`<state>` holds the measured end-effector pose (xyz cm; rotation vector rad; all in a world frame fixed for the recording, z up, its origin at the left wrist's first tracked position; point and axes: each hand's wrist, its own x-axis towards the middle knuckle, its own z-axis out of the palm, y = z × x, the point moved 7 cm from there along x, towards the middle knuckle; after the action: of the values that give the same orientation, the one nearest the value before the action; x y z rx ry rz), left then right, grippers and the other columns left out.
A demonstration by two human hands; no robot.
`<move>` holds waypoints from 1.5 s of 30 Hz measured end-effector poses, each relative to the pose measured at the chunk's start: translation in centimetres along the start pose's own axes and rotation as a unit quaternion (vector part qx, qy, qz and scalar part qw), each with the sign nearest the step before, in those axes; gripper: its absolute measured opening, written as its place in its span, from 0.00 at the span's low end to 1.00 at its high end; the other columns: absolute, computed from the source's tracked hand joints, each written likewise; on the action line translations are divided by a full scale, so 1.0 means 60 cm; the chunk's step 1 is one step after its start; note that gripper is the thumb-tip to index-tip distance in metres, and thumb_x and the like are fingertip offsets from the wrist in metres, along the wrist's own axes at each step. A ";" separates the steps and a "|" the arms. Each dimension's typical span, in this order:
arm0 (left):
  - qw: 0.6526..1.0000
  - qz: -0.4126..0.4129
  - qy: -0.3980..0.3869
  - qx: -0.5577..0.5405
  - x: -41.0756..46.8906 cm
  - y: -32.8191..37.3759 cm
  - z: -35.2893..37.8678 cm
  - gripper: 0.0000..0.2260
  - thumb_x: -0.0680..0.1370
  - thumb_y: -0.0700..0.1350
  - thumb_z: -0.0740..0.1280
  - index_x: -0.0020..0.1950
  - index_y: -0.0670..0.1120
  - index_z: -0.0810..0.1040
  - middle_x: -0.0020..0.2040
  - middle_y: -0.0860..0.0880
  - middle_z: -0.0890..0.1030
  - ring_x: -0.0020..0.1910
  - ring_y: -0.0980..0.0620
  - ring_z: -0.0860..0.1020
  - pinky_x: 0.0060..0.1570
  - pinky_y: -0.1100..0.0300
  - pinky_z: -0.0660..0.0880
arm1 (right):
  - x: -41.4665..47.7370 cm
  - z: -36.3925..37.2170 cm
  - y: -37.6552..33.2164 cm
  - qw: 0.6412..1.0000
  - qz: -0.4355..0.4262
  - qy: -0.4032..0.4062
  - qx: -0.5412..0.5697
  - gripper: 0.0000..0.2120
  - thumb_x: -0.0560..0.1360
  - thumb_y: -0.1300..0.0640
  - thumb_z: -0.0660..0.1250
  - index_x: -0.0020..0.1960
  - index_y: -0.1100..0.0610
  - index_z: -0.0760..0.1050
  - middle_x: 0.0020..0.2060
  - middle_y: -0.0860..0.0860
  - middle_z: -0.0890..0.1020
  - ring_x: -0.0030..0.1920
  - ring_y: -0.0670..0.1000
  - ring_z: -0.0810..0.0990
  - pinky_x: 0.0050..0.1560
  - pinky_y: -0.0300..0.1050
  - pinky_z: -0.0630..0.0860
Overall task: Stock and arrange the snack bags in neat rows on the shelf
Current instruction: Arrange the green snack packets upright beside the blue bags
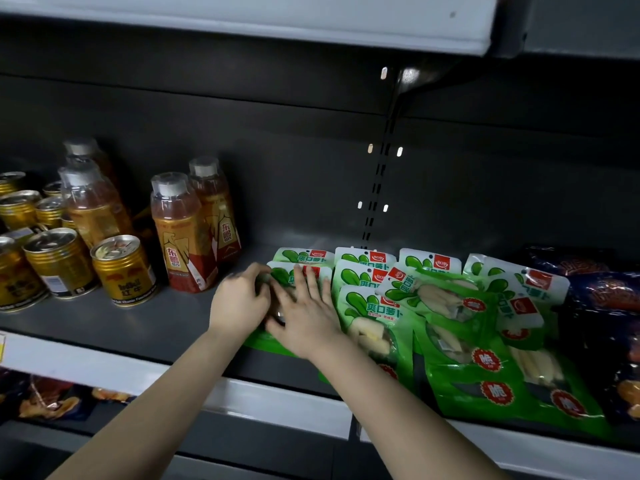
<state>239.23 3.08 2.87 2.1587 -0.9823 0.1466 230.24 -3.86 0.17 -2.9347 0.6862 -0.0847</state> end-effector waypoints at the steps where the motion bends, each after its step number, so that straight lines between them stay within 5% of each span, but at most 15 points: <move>1: 0.999 0.019 0.026 -0.005 0.001 0.010 -0.011 0.13 0.72 0.40 0.61 0.54 0.45 0.78 0.46 0.44 0.83 0.48 0.42 0.79 0.46 0.53 0.75 | -0.006 -0.013 0.003 1.000 -0.009 0.026 -0.001 0.31 0.79 0.40 0.52 0.78 0.46 0.45 0.77 0.58 0.41 0.76 0.57 0.34 0.71 0.57 0.29; 4: 0.994 0.079 0.070 -0.005 0.007 0.064 -0.025 0.16 0.70 0.42 0.57 0.53 0.44 0.79 0.46 0.45 0.82 0.48 0.42 0.78 0.54 0.49 0.74 | -0.032 -0.057 0.040 0.996 0.010 0.086 0.028 0.29 0.80 0.41 0.51 0.78 0.47 0.48 0.78 0.56 0.44 0.77 0.55 0.37 0.72 0.56 0.30; 10: 0.984 0.174 -0.011 -0.025 0.006 0.218 0.056 0.20 0.68 0.47 0.53 0.51 0.46 0.80 0.45 0.44 0.83 0.46 0.41 0.79 0.54 0.50 0.72 | -0.100 -0.112 0.170 0.989 0.113 0.092 0.009 0.28 0.80 0.46 0.53 0.77 0.47 0.49 0.78 0.54 0.42 0.77 0.56 0.37 0.72 0.62 0.34; 14: 0.963 0.244 -0.109 0.024 -0.023 0.298 0.134 0.20 0.70 0.47 0.54 0.59 0.50 0.77 0.57 0.49 0.81 0.59 0.46 0.76 0.69 0.49 0.61 | -0.159 -0.129 0.259 0.976 0.187 0.109 0.011 0.27 0.80 0.44 0.52 0.77 0.46 0.50 0.78 0.52 0.42 0.76 0.59 0.37 0.71 0.64 0.35; 19: 0.942 0.277 -0.183 0.050 -0.043 0.348 0.202 0.19 0.78 0.51 0.55 0.68 0.50 0.70 0.67 0.50 0.74 0.67 0.49 0.70 0.71 0.53 0.58 | -0.240 -0.107 0.354 0.958 0.272 0.085 0.022 0.30 0.79 0.37 0.50 0.78 0.45 0.49 0.78 0.52 0.44 0.77 0.57 0.38 0.72 0.62 0.36; 23: 0.919 0.258 -0.278 0.102 -0.069 0.351 0.263 0.27 0.79 0.57 0.52 0.76 0.48 0.57 0.76 0.47 0.59 0.75 0.48 0.57 0.74 0.53 0.52 | -0.270 -0.076 0.374 0.959 0.275 0.063 0.036 0.36 0.75 0.30 0.45 0.78 0.45 0.45 0.78 0.50 0.46 0.77 0.52 0.39 0.73 0.57 0.35; 27: 0.933 0.263 -0.230 0.089 -0.080 0.344 0.261 0.37 0.69 0.62 0.39 0.76 0.50 0.58 0.76 0.48 0.59 0.75 0.49 0.56 0.74 0.54 0.47 | -0.274 -0.068 0.373 0.960 0.264 0.085 0.044 0.48 0.62 0.26 0.36 0.78 0.46 0.43 0.78 0.49 0.44 0.77 0.51 0.37 0.73 0.57 0.33; 31: 0.922 0.298 -0.245 0.045 -0.087 0.349 0.255 0.36 0.67 0.63 0.43 0.74 0.55 0.61 0.76 0.52 0.60 0.75 0.49 0.56 0.75 0.48 0.48 | -0.276 -0.069 0.372 0.961 0.259 0.086 0.038 0.49 0.65 0.24 0.46 0.78 0.48 0.42 0.78 0.50 0.45 0.77 0.53 0.39 0.74 0.58 0.35; 34: 0.898 0.321 -0.300 0.009 -0.098 0.348 0.259 0.37 0.65 0.62 0.46 0.75 0.58 0.58 0.77 0.54 0.55 0.77 0.49 0.49 0.75 0.45 0.47 | -0.277 -0.073 0.370 0.958 0.256 0.111 0.058 0.47 0.69 0.28 0.59 0.78 0.48 0.44 0.78 0.49 0.48 0.77 0.51 0.42 0.75 0.57 0.37; 40: 0.903 0.299 -0.304 -0.046 -0.085 0.338 0.269 0.32 0.67 0.54 0.55 0.73 0.61 0.61 0.75 0.56 0.61 0.76 0.51 0.53 0.74 0.42 0.51 | -0.282 -0.086 0.371 0.949 0.255 0.177 0.062 0.42 0.73 0.37 0.63 0.78 0.52 0.46 0.75 0.50 0.61 0.76 0.50 0.53 0.76 0.56 0.44; 45: 0.916 0.297 -0.260 -0.069 -0.086 0.345 0.254 0.25 0.73 0.42 0.61 0.70 0.54 0.69 0.73 0.55 0.66 0.74 0.51 0.59 0.73 0.48 0.58 | -0.295 -0.105 0.375 0.924 0.238 0.294 0.059 0.22 0.74 0.58 0.65 0.67 0.48 0.74 0.61 0.50 0.79 0.63 0.55 0.73 0.71 0.58 0.61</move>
<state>218.46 -12.92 2.15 1.7331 -1.8805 -0.2198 204.04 -16.68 2.93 -2.5240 1.3896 -0.9405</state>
